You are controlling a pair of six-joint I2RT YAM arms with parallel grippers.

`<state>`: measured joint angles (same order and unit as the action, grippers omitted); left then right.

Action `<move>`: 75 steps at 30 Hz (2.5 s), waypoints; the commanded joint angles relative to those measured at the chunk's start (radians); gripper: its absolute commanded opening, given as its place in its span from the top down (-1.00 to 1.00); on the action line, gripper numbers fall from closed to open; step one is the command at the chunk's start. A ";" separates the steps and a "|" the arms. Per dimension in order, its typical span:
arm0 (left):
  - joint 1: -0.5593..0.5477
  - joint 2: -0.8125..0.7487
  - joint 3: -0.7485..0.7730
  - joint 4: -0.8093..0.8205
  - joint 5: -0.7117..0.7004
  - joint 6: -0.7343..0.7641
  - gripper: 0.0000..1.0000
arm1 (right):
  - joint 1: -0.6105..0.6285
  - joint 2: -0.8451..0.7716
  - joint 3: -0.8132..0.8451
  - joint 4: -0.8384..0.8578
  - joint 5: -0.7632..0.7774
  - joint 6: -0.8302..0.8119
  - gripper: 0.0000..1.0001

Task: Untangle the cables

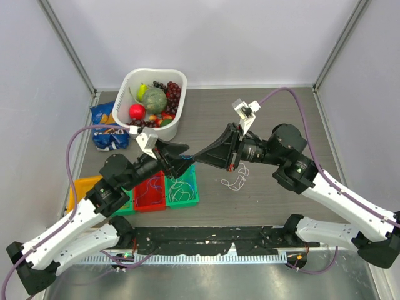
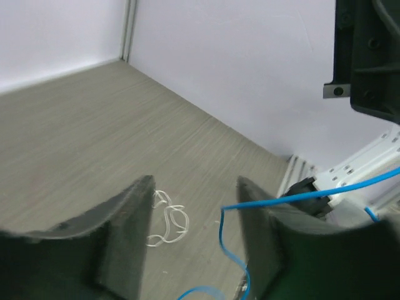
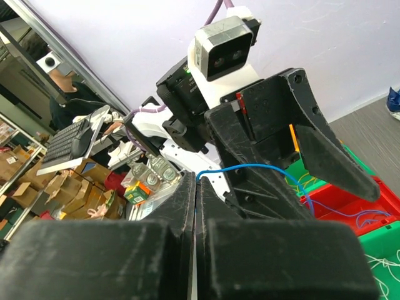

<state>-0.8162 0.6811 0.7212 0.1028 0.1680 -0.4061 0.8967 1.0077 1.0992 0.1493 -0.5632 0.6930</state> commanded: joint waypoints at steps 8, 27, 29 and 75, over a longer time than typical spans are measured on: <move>0.000 0.081 0.118 0.054 -0.019 -0.103 1.00 | 0.008 -0.011 0.041 -0.359 0.380 -0.151 -0.19; 0.002 0.178 0.414 -0.506 -0.404 -0.416 1.00 | 0.038 -0.073 -0.334 -0.071 0.421 -0.202 -0.14; 0.002 0.176 0.414 -0.506 -0.407 -0.418 1.00 | 0.038 -0.083 -0.347 -0.036 0.428 -0.201 -0.10; 0.000 0.196 0.425 -0.448 -0.351 -0.441 1.00 | 0.038 0.075 -0.355 0.139 0.298 -0.158 0.18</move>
<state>-0.8162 0.8780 1.1072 -0.3992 -0.1913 -0.8352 0.9287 1.0744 0.7422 0.2241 -0.2512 0.5293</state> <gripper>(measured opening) 0.009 0.419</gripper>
